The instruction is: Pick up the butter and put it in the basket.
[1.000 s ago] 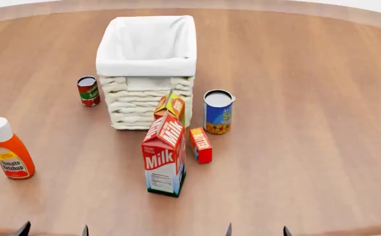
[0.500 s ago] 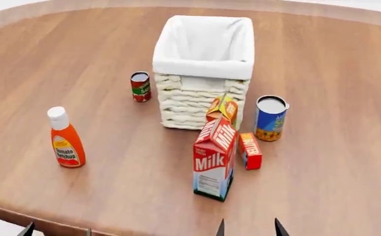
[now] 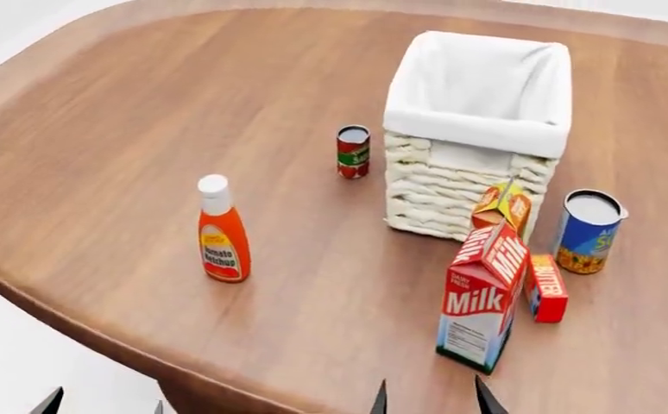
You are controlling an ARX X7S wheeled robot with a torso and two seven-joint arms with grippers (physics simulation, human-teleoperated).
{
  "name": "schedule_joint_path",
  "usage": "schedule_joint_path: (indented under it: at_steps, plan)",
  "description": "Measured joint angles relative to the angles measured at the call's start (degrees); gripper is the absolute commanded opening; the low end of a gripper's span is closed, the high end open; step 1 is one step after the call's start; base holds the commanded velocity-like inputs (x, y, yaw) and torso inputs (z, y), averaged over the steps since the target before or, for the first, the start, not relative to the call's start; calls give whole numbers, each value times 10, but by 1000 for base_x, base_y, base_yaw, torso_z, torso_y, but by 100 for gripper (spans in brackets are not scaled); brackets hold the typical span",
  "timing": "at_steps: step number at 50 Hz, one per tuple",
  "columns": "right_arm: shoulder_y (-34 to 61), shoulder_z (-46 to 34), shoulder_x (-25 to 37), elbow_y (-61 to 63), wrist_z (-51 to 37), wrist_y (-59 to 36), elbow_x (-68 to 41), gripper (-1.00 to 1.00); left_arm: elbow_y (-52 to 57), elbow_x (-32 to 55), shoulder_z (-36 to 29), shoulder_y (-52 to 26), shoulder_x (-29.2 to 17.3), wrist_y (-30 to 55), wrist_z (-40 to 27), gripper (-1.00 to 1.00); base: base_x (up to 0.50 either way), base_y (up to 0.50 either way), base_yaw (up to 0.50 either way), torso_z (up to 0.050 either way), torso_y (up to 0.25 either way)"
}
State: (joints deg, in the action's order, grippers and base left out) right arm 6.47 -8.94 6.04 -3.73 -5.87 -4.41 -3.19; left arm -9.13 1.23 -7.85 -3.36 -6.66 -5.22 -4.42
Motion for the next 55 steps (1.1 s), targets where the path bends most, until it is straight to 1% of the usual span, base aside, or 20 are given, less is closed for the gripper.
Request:
schedule_joint_path:
  at_steps: [4,8,15,25,42,46,55]
  plan:
    - [1,-4,2,1,-4,1,2,100,0,1,-3,0,-2,0,-1,100,0,0,500,0,0]
    - [2,-3,3,6,-13,-10,1,100,5,3,-5,-1,-4,6,-3,100,-29,-9,0,0,0]
    - [9,5,19,31,-14,-43,-7,100,34,8,-9,-17,-9,35,-1,100,-15,-523,0,0,0]
    - [6,13,31,58,-17,-59,-17,100,53,30,-3,-34,-15,57,1,100,-13,-523,0,0,0]
    - [-5,14,40,90,-25,-67,-26,100,79,47,-3,-33,-26,64,2,100,-12,-525,0,0,0]
    - [-6,17,42,93,-30,-69,-27,100,74,52,-2,-37,-25,63,1,100,0,0,0,0,0]
    - [-14,24,44,109,-39,-73,-36,100,69,74,18,-57,-30,76,-7,100,492,-36,0,0,0]
